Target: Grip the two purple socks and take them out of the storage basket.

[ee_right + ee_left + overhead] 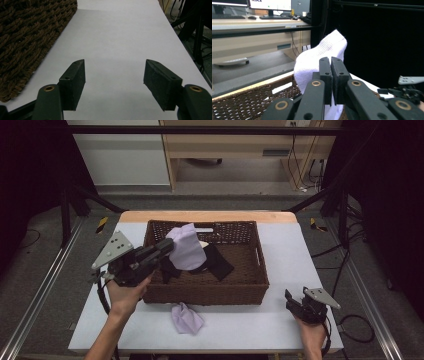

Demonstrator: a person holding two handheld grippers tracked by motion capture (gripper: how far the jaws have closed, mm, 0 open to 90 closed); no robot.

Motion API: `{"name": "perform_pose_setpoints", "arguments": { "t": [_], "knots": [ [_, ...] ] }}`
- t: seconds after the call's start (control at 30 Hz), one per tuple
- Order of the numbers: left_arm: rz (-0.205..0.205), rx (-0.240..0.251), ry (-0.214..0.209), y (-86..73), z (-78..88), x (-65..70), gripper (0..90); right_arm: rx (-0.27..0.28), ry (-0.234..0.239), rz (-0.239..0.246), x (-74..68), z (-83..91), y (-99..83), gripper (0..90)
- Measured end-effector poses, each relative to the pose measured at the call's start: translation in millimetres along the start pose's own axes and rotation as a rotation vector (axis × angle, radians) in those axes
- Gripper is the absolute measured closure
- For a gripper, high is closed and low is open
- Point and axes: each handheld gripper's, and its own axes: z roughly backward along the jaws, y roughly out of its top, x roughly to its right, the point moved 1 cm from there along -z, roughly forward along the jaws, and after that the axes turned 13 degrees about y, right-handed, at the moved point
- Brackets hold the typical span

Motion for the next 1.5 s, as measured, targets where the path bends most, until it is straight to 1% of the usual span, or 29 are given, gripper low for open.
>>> {"name": "perform_pose_setpoints", "arguments": {
  "t": [0.13, 0.23, 0.3, 0.4, 0.43, 0.6, 0.7, 0.8, 0.87, 0.9, 0.93, 1.07, 1.13, 1.23, 1.27, 1.33, 1.37, 1.43, 1.5],
  "knots": [
    [-0.016, 0.002, -0.026, -6.7, 15.2, 7.3, 86.8, 0.000, -0.002, 0.004, -0.2, 0.1, 0.0, 34.0],
    [-0.030, -0.009, -0.038, -14.6, 22.0, 12.7, 86.7, 0.000, -0.003, 0.006, 0.0, 0.2, -0.1, 34.0],
    [-0.036, -0.026, -0.051, -22.7, 26.1, 16.0, 86.7, 0.003, -0.001, 0.005, -0.3, 0.2, -0.1, 34.0],
    [-0.054, -0.055, -0.058, -34.3, 29.5, 20.1, 86.7, 0.005, -0.002, 0.006, -0.3, 0.2, -0.2, 33.9],
    [-0.062, -0.067, -0.057, -38.5, 30.2, 21.2, 86.7, 0.003, -0.001, 0.005, -0.2, 0.2, -0.1, 33.9],
    [-0.077, -0.140, -0.067, -62.3, 30.4, 25.9, 86.7, 0.007, -0.003, 0.009, -0.5, 0.4, -0.2, 33.9],
    [-0.077, -0.188, -0.071, -78.0, 28.1, 27.4, 86.7, 0.005, -0.003, 0.005, -0.3, 0.3, -0.2, 33.9],
    [-0.069, -0.235, -0.079, -95.2, 23.7, 28.0, 86.6, 0.005, -0.003, 0.005, -0.3, 0.2, -0.2, 33.9],
    [-0.078, -0.290, -0.081, -109.1, 17.7, 28.9, 86.6, 0.007, -0.003, 0.007, -0.4, 0.5, -0.2, 33.9],
    [-0.077, -0.303, -0.080, -113.6, 16.1, 29.3, 86.6, 0.007, -0.002, 0.007, -0.4, 0.5, -0.3, 33.8],
    [-0.078, -0.329, -0.081, -121.0, 13.4, 29.1, 86.5, 0.007, -0.002, 0.007, -0.4, 0.5, -0.3, 33.8],
    [-0.094, -0.400, -0.055, -144.8, 2.5, 27.5, 86.3, 0.002, -0.002, 0.004, -0.2, 0.2, -0.2, 33.7],
    [-0.101, -0.453, -0.041, -156.8, -4.7, 25.9, 86.0, 0.005, -0.003, 0.007, -0.4, 0.3, -0.2, 33.7],
    [-0.104, -0.504, -0.020, -169.7, -13.6, 22.4, 85.5, 0.008, -0.003, 0.008, -0.5, 0.5, -0.3, 33.8],
    [-0.102, -0.510, -0.012, -171.7, -14.9, 21.6, 85.0, 0.008, -0.002, 0.008, -0.4, 0.6, -0.3, 33.7],
    [-0.089, -0.529, -0.013, -174.8, -16.6, 19.3, 80.5, 0.007, -0.001, 0.009, -0.5, 0.4, -0.2, 33.7],
    [-0.088, -0.525, -0.005, -175.2, -16.0, 18.9, 77.4, 0.007, 0.000, 0.010, -0.5, 0.4, -0.2, 33.7],
    [-0.087, -0.516, 0.011, -174.6, -13.9, 17.4, 67.3, 0.007, 0.001, 0.009, -0.4, 0.5, -0.2, 33.5],
    [-0.084, -0.499, 0.033, -173.5, -10.7, 14.4, 59.4, 0.009, 0.001, 0.009, -0.5, 0.6, -0.2, 33.2]
  ]
}}
